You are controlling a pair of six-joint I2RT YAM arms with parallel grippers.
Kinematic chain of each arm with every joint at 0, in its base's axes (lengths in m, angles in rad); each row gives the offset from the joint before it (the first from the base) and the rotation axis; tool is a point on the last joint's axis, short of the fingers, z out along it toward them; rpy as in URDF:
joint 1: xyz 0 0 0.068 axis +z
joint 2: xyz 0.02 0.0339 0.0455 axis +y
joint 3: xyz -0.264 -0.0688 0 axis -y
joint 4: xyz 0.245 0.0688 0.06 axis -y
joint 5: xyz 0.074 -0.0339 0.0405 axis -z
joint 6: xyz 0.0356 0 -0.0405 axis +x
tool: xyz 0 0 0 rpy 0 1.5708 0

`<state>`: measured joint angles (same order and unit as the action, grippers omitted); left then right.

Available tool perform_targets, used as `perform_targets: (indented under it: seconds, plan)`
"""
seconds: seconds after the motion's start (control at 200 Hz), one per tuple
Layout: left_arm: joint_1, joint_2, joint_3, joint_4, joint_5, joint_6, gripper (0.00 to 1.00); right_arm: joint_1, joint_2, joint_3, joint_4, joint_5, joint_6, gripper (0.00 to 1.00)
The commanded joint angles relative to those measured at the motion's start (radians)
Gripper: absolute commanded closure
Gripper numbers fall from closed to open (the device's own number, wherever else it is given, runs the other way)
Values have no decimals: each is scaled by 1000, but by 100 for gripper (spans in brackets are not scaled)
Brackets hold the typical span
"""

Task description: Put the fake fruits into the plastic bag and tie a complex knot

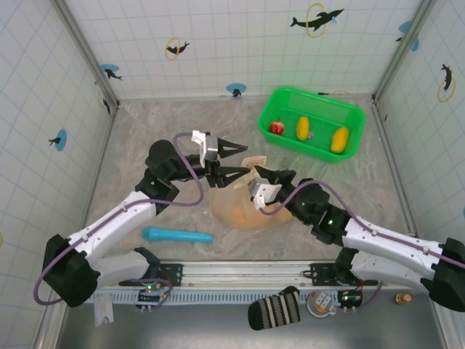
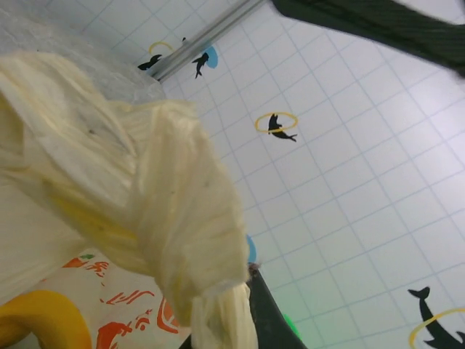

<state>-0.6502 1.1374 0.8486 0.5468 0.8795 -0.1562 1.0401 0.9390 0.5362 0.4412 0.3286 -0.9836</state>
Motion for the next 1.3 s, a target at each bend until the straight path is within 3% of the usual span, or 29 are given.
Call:
perform_targets:
  seconds: [0.0,0.09,0.215,0.275,0.445,0.53,0.635,0.711,0.941,1.151,1.296]
  plan:
    - [-6,4,104,-144,-103,-104,37,27,5,-42,231,54,-132,100]
    - [-4,13,120,-224,-236,-221,42,34,15,-34,233,64,-120,100]
    - [-4,-13,158,-399,-302,-267,48,31,20,77,-54,11,8,100]
    - [-4,-48,141,-471,-338,-316,51,29,23,99,-88,1,55,100]
    - [-4,-202,8,-478,-283,-523,51,34,-1,45,32,-13,71,100]
    - [-3,-256,30,-547,-389,-498,45,55,1,7,120,2,18,100]
    - [2,-229,95,-644,-498,-434,41,97,19,-79,325,36,-165,100]
    - [12,-162,106,-630,-431,-459,41,115,48,-125,452,61,-268,100]
    - [15,10,100,-515,-159,-569,44,191,99,-154,471,126,-471,100]
    - [15,67,83,-530,-81,-578,55,247,172,-184,541,207,-635,100]
    - [19,56,109,-633,-112,-514,62,260,236,-204,640,247,-720,100]
